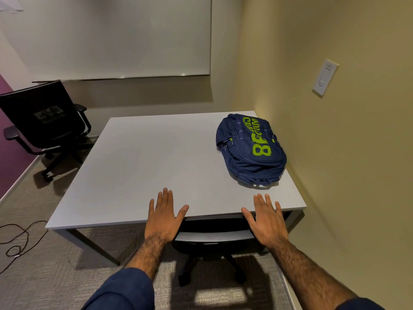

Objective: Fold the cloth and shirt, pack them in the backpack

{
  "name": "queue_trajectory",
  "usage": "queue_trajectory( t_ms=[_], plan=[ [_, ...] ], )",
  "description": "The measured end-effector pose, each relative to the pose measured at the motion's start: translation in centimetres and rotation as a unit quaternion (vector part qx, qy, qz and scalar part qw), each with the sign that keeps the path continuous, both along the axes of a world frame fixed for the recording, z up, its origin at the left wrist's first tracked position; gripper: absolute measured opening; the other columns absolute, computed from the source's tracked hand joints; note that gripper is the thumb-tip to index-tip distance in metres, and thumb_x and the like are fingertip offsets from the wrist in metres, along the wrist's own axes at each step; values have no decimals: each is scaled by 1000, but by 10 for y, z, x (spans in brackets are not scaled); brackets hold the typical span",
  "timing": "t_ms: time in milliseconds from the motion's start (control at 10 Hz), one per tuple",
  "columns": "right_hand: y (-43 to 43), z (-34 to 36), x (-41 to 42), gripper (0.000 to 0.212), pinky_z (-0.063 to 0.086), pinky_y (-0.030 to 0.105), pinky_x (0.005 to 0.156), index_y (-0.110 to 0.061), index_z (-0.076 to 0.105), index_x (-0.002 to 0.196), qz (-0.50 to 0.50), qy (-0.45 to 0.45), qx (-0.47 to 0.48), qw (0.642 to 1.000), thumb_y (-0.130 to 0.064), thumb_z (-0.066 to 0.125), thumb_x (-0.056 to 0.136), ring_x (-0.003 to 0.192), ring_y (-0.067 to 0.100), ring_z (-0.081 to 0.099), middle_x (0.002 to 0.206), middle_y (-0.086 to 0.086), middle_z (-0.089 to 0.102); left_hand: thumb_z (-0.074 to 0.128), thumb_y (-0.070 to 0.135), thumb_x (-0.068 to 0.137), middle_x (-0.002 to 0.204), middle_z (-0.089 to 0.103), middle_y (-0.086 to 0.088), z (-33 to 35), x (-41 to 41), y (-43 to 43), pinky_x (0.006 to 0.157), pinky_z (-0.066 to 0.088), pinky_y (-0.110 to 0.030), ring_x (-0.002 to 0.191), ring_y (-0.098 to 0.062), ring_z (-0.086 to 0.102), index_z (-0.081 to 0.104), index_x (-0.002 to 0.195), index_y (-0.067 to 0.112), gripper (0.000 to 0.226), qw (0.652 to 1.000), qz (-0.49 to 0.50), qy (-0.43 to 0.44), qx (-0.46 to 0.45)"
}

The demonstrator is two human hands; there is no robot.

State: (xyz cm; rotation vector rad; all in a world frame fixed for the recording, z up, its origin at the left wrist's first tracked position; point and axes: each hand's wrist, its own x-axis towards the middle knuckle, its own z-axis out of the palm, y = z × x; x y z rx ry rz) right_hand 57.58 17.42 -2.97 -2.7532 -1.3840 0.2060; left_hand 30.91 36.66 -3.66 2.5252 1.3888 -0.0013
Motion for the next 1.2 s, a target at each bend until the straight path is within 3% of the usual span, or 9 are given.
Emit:
queue_trajectory(
  t_ms=[600,900,1100,1200],
  plan=[
    [9,-1,-3,101,0,47,126,-15,16,162,-16,4,8,1000,-79,-10,87,156,19,3,168,2,16,-18,84,79,162,-25,3,1,0,13,125,-14,-40,156,-15,-15,-14,160,16,106,1000,-7,4,2],
    [6,2,-11,116,-3,45,126,-15,14,162,-9,14,10,1000,-82,-25,75,156,20,1,169,3,13,-12,82,82,159,-29,2,3,-3,13,123,-18,-46,156,-18,-18,-19,159,16,101,999,-16,32,1],
    [0,7,-12,108,-5,44,126,-18,4,162,2,30,0,1000,-78,-20,76,156,21,-8,170,3,2,-43,85,52,160,-36,-3,2,-4,12,122,-20,-49,149,-19,-30,-33,148,15,120,999,8,47,-18],
    [-3,11,-13,112,-9,43,125,-22,-1,162,8,21,-7,1000,-80,-27,70,155,22,-13,169,3,-5,-45,85,47,159,-40,-4,4,2,7,115,-31,-46,147,-21,-34,-34,149,14,125,999,12,40,-7]
  ],
)
